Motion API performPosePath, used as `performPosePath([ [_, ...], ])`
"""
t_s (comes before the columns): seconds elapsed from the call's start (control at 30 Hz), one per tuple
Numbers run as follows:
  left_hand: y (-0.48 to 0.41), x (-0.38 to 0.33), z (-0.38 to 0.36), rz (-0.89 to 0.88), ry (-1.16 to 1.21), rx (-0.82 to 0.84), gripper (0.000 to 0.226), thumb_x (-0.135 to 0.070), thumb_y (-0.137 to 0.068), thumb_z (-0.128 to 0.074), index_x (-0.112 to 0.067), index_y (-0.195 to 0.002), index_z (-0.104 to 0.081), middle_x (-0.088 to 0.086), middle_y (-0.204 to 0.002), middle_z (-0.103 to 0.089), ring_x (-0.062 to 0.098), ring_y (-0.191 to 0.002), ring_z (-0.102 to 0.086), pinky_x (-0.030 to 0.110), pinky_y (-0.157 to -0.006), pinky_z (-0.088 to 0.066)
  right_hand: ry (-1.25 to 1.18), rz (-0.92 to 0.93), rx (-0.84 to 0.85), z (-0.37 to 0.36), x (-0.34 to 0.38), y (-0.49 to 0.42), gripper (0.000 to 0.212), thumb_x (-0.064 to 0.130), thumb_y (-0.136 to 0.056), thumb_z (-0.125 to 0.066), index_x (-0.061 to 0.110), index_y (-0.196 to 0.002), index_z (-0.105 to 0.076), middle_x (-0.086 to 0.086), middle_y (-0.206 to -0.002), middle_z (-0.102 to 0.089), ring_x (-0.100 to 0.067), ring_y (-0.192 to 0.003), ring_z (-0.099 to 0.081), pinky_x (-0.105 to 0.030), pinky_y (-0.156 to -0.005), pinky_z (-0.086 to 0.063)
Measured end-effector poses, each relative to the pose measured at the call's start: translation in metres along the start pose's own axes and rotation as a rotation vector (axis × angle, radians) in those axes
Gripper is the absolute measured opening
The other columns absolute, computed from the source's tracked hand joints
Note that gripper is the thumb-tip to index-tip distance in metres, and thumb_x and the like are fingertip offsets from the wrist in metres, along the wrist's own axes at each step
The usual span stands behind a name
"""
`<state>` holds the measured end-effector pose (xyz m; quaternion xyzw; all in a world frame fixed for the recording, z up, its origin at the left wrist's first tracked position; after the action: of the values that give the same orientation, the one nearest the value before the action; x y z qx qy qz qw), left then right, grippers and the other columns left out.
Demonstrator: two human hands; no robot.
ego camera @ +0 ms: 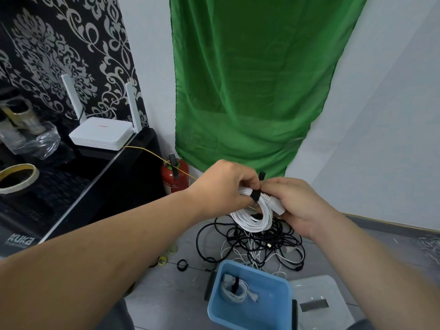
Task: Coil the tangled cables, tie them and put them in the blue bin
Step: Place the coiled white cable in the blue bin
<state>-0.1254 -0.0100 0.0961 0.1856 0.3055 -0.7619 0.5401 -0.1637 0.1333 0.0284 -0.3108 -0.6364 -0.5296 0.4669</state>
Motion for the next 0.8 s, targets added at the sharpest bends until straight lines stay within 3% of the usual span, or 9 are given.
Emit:
performPosePath([
  [0.13,-0.003,0.005,0.002,0.051,0.065,0.004,0.023,-0.020,-0.069,-0.090,-0.019,-0.089,-0.078,-0.005,-0.080,-0.075,0.020,-0.074,-0.069,0.040,-0.069,-0.056,0.048,0.130,-0.064,-0.002,0.008,0.004,0.007,0.006,-0.089,-0.074,0.005,-0.082,-0.075,-0.027,-0.088,-0.073,-0.033,-0.076,-0.070,-0.039,-0.070,-0.059],
  [0.23,-0.003,0.008,0.000,0.089,0.113,0.039,0.023,-0.023,-0.069,-0.092,-0.020,-0.087,-0.078,-0.001,-0.079,-0.075,0.026,-0.074,-0.070,0.044,-0.067,-0.058,0.109,0.202,-0.071,-0.003,0.014,0.009,0.010,0.012,-0.086,-0.076,0.013,-0.076,-0.076,-0.026,-0.090,-0.074,-0.034,-0.078,-0.069,-0.050,-0.081,-0.060],
  [0.33,-0.001,0.011,0.000,0.151,0.167,0.070,0.020,-0.017,-0.070,-0.092,-0.016,-0.086,-0.079,0.000,-0.079,-0.076,0.014,-0.066,-0.070,0.034,-0.062,-0.060,0.167,0.240,-0.055,-0.003,0.020,0.012,0.007,0.017,-0.078,-0.076,0.018,-0.071,-0.075,-0.015,-0.077,-0.071,-0.034,-0.079,-0.066,-0.050,-0.084,-0.056],
  [0.4,0.000,0.011,0.003,0.193,0.196,0.061,0.019,-0.014,-0.070,-0.093,-0.013,-0.084,-0.080,0.001,-0.076,-0.076,0.004,-0.055,-0.060,0.024,-0.052,-0.052,0.174,0.248,-0.036,-0.005,0.021,0.014,0.010,0.016,-0.083,-0.074,0.018,-0.074,-0.076,-0.012,-0.079,-0.071,-0.037,-0.080,-0.068,-0.052,-0.087,-0.056],
  [0.43,0.000,0.012,0.005,0.210,0.199,0.054,0.018,-0.014,-0.069,-0.093,-0.013,-0.082,-0.080,0.001,-0.074,-0.075,0.004,-0.054,-0.058,0.025,-0.051,-0.050,0.194,0.268,-0.024,-0.005,0.024,0.016,0.010,0.016,-0.086,-0.072,0.018,-0.076,-0.076,-0.011,-0.078,-0.071,-0.034,-0.079,-0.067,-0.052,-0.086,-0.056],
  [0.57,0.001,0.018,0.009,0.246,0.223,0.034,0.021,-0.013,-0.066,-0.095,-0.014,-0.078,-0.078,-0.002,-0.073,-0.075,0.005,-0.058,-0.061,0.025,-0.056,-0.054,0.349,0.423,0.042,-0.014,0.040,0.029,0.018,0.011,-0.093,-0.066,0.016,-0.077,-0.071,-0.001,-0.069,-0.065,-0.013,-0.068,-0.057,-0.033,-0.069,-0.046],
  [0.7,0.003,0.022,0.013,0.279,0.259,0.007,0.041,-0.010,-0.064,-0.094,-0.018,-0.095,-0.067,0.001,-0.079,-0.075,0.009,-0.061,-0.063,0.030,-0.062,-0.057,0.508,0.525,0.106,-0.024,0.050,0.040,0.019,0.007,-0.091,-0.068,0.025,-0.088,-0.074,0.015,-0.077,-0.070,-0.001,-0.075,-0.061,-0.015,-0.070,-0.044],
  [0.8,0.003,0.021,0.011,0.269,0.223,0.030,0.038,-0.012,-0.067,-0.092,-0.020,-0.094,-0.066,0.003,-0.080,-0.074,0.010,-0.060,-0.060,0.035,-0.062,-0.057,0.529,0.515,0.173,-0.028,0.048,0.041,0.020,0.010,-0.081,-0.078,0.027,-0.093,-0.073,0.014,-0.073,-0.068,-0.002,-0.065,-0.055,-0.015,-0.062,-0.042],
])
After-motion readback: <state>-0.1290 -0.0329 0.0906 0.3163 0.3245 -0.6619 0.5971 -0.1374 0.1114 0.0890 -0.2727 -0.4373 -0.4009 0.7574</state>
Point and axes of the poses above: each hand's wrist, its own y-axis away from the middle knuckle, its own z-axis out of the back of the hand, x = y × z, the point moved 8 cm from there along -y, towards the middle knuckle
